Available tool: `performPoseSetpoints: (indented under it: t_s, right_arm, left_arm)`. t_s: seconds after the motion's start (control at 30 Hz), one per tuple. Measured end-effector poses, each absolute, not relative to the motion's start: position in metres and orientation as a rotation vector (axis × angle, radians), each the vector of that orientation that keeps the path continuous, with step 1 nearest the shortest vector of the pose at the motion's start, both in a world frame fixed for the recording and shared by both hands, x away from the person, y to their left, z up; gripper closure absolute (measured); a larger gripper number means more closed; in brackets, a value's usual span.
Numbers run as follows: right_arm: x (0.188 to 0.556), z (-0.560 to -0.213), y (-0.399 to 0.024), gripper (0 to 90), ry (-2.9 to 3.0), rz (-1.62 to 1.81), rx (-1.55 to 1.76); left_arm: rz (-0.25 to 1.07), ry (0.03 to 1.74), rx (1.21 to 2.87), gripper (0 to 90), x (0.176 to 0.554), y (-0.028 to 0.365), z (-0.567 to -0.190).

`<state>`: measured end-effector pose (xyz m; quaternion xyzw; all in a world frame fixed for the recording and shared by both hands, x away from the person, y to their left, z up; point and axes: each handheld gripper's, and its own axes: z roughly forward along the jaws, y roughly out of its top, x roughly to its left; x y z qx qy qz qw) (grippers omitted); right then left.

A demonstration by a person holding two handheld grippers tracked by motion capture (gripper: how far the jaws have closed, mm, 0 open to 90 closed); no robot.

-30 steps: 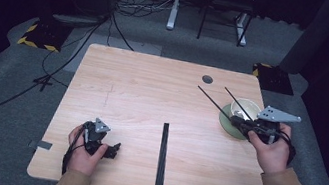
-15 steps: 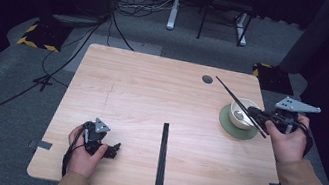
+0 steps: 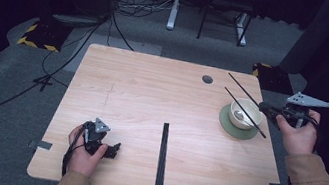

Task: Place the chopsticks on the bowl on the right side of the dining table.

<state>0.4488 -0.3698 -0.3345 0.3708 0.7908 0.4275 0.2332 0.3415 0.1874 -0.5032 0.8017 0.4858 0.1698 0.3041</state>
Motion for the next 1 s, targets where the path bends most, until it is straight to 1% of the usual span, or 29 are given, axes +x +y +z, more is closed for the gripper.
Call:
performPoseSetpoints:
  t_s: [0.47, 1.0]
  right_arm:
    - [0.47, -0.349, -0.389, 86.5, 2.161, 1.121, 1.081]
    - [0.493, -0.393, -0.405, 86.5, 2.198, 1.061, 1.167]
  left_arm:
    - [0.449, 1.285, 2.126, 0.0, 0.342, 0.188, -0.503]
    - [0.447, 1.287, 2.126, 0.0, 0.341, 0.187, -0.503]
